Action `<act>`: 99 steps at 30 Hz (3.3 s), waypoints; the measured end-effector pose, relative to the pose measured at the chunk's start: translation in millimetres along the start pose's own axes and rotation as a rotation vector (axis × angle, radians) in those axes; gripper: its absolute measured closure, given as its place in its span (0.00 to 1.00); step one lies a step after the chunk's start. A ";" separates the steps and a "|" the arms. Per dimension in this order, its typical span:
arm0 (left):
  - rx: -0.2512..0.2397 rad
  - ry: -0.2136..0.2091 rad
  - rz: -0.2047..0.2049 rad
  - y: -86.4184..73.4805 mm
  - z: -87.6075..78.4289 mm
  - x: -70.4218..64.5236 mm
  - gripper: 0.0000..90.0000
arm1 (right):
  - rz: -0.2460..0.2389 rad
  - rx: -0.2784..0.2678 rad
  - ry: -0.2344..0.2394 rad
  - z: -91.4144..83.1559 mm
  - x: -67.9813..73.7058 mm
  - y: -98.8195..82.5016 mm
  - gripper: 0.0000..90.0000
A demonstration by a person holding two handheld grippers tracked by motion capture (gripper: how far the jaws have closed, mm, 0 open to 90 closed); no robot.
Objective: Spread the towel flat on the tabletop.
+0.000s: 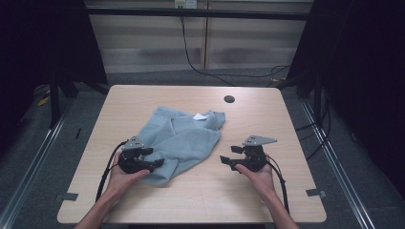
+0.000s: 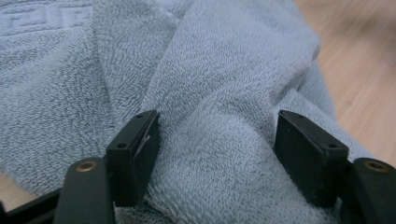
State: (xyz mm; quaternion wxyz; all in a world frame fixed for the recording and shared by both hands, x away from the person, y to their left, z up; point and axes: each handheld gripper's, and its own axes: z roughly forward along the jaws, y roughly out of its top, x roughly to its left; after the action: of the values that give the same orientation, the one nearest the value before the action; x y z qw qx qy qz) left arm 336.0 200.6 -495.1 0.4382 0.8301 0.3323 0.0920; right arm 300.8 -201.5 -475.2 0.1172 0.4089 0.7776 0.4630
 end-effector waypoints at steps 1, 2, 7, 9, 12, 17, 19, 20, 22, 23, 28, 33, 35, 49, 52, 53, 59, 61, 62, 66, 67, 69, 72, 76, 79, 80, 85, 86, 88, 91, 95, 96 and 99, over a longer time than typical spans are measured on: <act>0.000 0.000 0.000 0.0 0.0 0.0 0.36 | -0.019 0.013 -0.004 2.8 -1.5 1.8 0.35; 0.003 0.002 0.004 0.3 -0.5 1.1 0.38 | -0.010 0.022 -0.001 5.1 -2.8 4.1 0.34; 0.011 -0.005 0.014 -1.2 -1.1 4.4 0.52 | 0.006 0.005 0.035 17.9 -5.8 14.5 0.32; 0.003 0.004 0.029 -4.8 1.4 0.6 0.56 | 0.007 0.007 0.052 30.8 -2.8 17.3 0.30; 0.004 0.001 0.037 -5.6 1.2 -4.5 0.59 | -0.002 0.031 0.075 39.5 2.6 15.2 0.30; 0.007 -0.063 0.043 -6.4 2.4 -17.1 0.61 | -0.004 0.029 0.083 42.2 4.9 15.7 0.26; 0.011 -0.082 0.046 -6.1 2.5 -20.4 0.61 | 0.000 0.027 0.091 42.2 5.3 15.9 0.26; 0.015 -0.097 0.041 -5.7 3.0 -24.0 0.61 | -0.008 0.033 0.095 42.4 6.2 15.8 0.26; 0.030 -0.133 0.052 -3.8 4.3 -31.6 0.61 | -0.020 0.048 0.095 43.2 8.6 15.2 0.25; 0.034 -0.153 0.051 -2.7 5.1 -35.2 0.61 | -0.036 0.059 0.089 45.1 10.1 14.6 0.24; 0.045 -0.188 0.071 -0.9 7.9 -44.3 0.61 | -0.047 0.104 0.073 54.8 13.0 7.7 0.22; 0.032 -0.205 0.048 -1.7 6.7 -40.9 0.65 | -0.105 0.127 0.007 61.6 21.1 -3.1 0.29; 0.032 -0.248 0.046 -2.3 4.9 -43.9 0.69 | -0.140 0.168 -0.015 58.4 28.6 -4.5 0.46; -0.084 -0.378 -0.036 19.5 -8.3 -52.6 0.60 | -0.115 0.209 0.112 16.7 35.4 -23.1 0.80; -0.100 -0.314 -0.041 32.2 -5.8 -40.1 0.58 | -0.118 0.197 0.112 12.5 32.6 -20.6 0.78; -0.099 -0.287 -0.029 35.5 -3.5 -36.6 0.58 | -0.114 0.190 0.110 10.5 31.5 -19.9 0.77; -0.035 -0.226 -0.049 41.9 26.7 -21.8 0.55 | -0.080 0.145 0.106 -2.8 20.8 -19.7 0.59; -0.009 -0.232 -0.066 40.9 42.5 -19.6 0.52 | -0.049 0.110 0.079 -7.9 15.5 -16.5 0.52; -0.009 -0.231 -0.067 40.7 46.4 -20.3 0.51 | -0.046 0.102 0.074 -8.8 13.6 -15.6 0.51; 0.045 -0.239 -0.023 37.7 63.7 -32.1 0.64 | -0.030 0.153 0.051 5.4 7.5 -22.2 0.42; 0.045 -0.239 -0.023 37.7 63.7 -32.1 0.71 | -0.033 0.165 0.049 8.5 7.3 -23.6 0.42; 0.061 -0.244 0.011 36.0 66.4 -37.1 0.86 | -0.054 0.170 0.027 12.1 8.8 -24.8 0.55; 0.045 -0.244 0.019 38.2 61.3 -37.6 0.93 | -0.040 0.174 0.048 10.4 9.5 -24.1 0.85; -0.031 -0.243 -0.013 41.9 43.6 -30.3 0.94 | -0.044 0.149 0.040 4.7 11.0 -19.4 0.92; -0.110 -0.226 -0.041 46.9 24.1 -23.0 0.95 | -0.033 0.098 0.020 -7.1 4.5 -10.5 0.94; -0.134 -0.222 -0.047 48.6 16.6 -18.9 0.95 | -0.029 0.087 0.004 -12.1 1.0 -7.6 0.94; -0.239 -0.209 -0.074 58.6 -18.2 -1.0 0.95 | 0.019 -0.019 -0.003 -40.8 -18.8 9.3 0.96; -0.242 -0.196 -0.056 62.3 -20.8 -4.8 0.95 | 0.004 -0.032 -0.015 -44.5 -17.5 16.0 0.96; -0.272 -0.192 -0.042 70.5 -28.4 -10.5 0.95 | -0.042 -0.042 -0.077 -49.0 -11.5 31.2 0.96; -0.348 -0.210 -0.036 79.6 -47.6 -14.0 0.95 | -0.050 -0.106 -0.072 -60.3 -9.4 49.2 0.96; -0.378 -0.230 -0.023 78.0 -66.5 -21.7 0.95 | -0.052 -0.152 -0.036 -69.5 -1.3 56.2 0.96; -0.338 -0.220 0.004 66.7 -72.5 -29.0 0.95 | -0.084 -0.133 -0.021 -70.5 7.8 51.2 0.95; -0.270 -0.231 -0.001 38.1 -73.6 -36.8 0.94 | -0.079 -0.110 0.017 -67.7 16.2 32.6 0.95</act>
State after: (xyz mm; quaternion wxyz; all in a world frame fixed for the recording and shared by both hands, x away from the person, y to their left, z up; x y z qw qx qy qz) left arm 293.3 211.3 -415.8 0.5810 0.7686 0.2648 0.0394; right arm 269.6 -224.0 -408.7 0.1513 0.3669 0.7675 0.5035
